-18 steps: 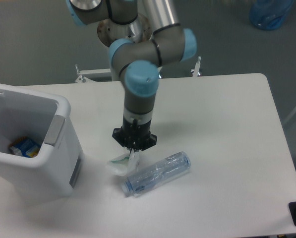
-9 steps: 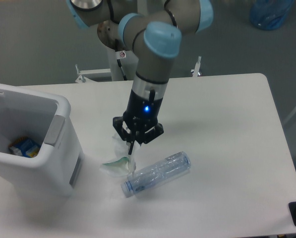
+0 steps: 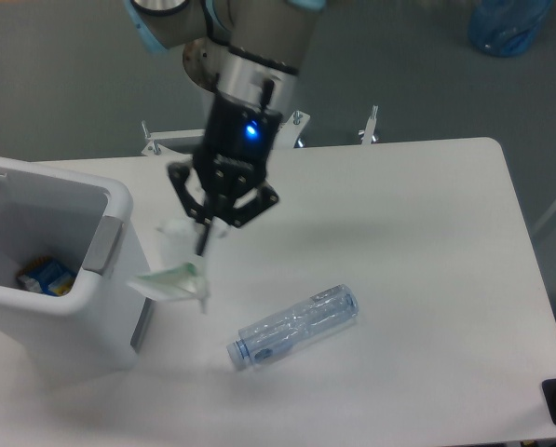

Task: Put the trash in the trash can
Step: 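Carry the paper over the white bin and open the gripper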

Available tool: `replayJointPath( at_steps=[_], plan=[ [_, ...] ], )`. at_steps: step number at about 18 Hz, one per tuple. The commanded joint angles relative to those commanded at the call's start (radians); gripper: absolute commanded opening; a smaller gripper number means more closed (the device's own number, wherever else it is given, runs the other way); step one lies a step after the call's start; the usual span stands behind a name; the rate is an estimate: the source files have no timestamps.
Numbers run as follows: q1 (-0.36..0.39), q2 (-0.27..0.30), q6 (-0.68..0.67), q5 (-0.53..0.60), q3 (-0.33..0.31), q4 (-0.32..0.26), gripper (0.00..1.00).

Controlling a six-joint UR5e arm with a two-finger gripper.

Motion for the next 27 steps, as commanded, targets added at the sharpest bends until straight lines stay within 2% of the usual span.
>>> replayJointPath(
  at_steps=[10,11,12,13,14,15,16,23,27],
  plan=[
    [-0.098,0.035,-0.026,0.000,-0.020,0.003,0.02],
    [-0.111,0.032,-0.026,0.000,-0.020,0.003,0.12],
    [-0.121,0.026,-0.025,0.000,-0.020,0.006,0.27],
    [-0.130,0.023,-0.022,0.000,-0.020,0.008,0.47],
    [-0.131,0.023,-0.014,-0.001,-0.020,0.009,0.76],
    [-0.131,0.023,-0.012,0.000,-0.019,0.011,0.95],
    [-0.131,0.023,-0.012,0.000,-0.019,0.011,1.00],
    [-0.129,0.005,-0.005,0.006,-0.006,0.011,1.00],
    [-0.073,-0.001,0.021,0.011,-0.011,0.012,1.00]
  ],
)
